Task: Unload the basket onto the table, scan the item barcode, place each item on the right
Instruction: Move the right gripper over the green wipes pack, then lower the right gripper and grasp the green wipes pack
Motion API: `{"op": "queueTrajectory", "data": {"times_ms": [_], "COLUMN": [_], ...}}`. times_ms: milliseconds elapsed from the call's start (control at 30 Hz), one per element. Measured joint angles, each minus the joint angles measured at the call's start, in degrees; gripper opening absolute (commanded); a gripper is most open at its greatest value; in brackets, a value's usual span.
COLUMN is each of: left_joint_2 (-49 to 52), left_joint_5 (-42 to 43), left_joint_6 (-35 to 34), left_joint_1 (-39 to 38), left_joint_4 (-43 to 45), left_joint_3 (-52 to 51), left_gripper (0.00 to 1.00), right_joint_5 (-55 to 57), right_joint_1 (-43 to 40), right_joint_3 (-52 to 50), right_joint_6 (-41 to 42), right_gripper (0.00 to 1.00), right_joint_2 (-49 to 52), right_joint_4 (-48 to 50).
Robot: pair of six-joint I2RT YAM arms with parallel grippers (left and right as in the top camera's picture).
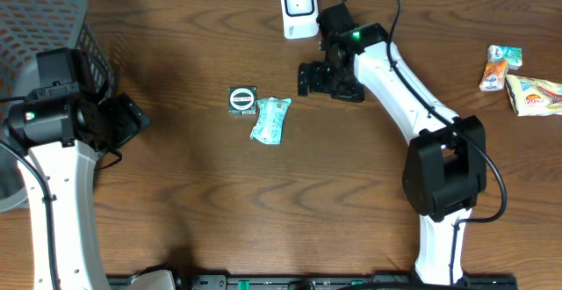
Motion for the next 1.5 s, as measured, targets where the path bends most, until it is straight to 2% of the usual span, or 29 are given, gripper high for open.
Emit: {"op": "queueTrajectory", "data": {"times_ms": [367,633,800,1100,1200,1267,1500], "left_joint_2": [0.0,0.0,0.0,0.0,0.0,0.0,0.0], "left_joint_5": [0.0,0.0,0.0,0.0,0.0,0.0,0.0], "left_joint_6": [0.0,0.0,0.0,0.0,0.0,0.0,0.0], "left_joint_1": [0.0,0.0,0.0,0.0,0.0,0.0,0.0], "left_joint_4": [0.0,0.0,0.0,0.0,0.0,0.0,0.0], "left_joint_3": [0.0,0.0,0.0,0.0,0.0,0.0,0.0], "left_gripper": [0.98,0.98,0.98,0.97,0.98,0.97,0.98], "right_joint_5": [-8.2,-22.8,-28.0,-27.1,-24.9,-23.9,-22.0], "right_joint_1": [-4.9,-4.9,-3.7,2.4,4.0,4.5,4.6], "right_joint_3": [-3.1,-15.8,-20.6,-22.1,-22.2,-22.4,-22.9], "right_joint_6": [-3.5,-4.6,-2.2,2.8,4.4,5.2,5.7], "right_gripper": [0.99,0.99,0.96,0.80,0.61,0.52,0.50], "right_joint_2": [0.0,0.1,0.1,0.1,0.1,0.2,0.5], "right_joint_4": [2.8,19.3,25.6,30.8,31.5,31.9,35.1]}}
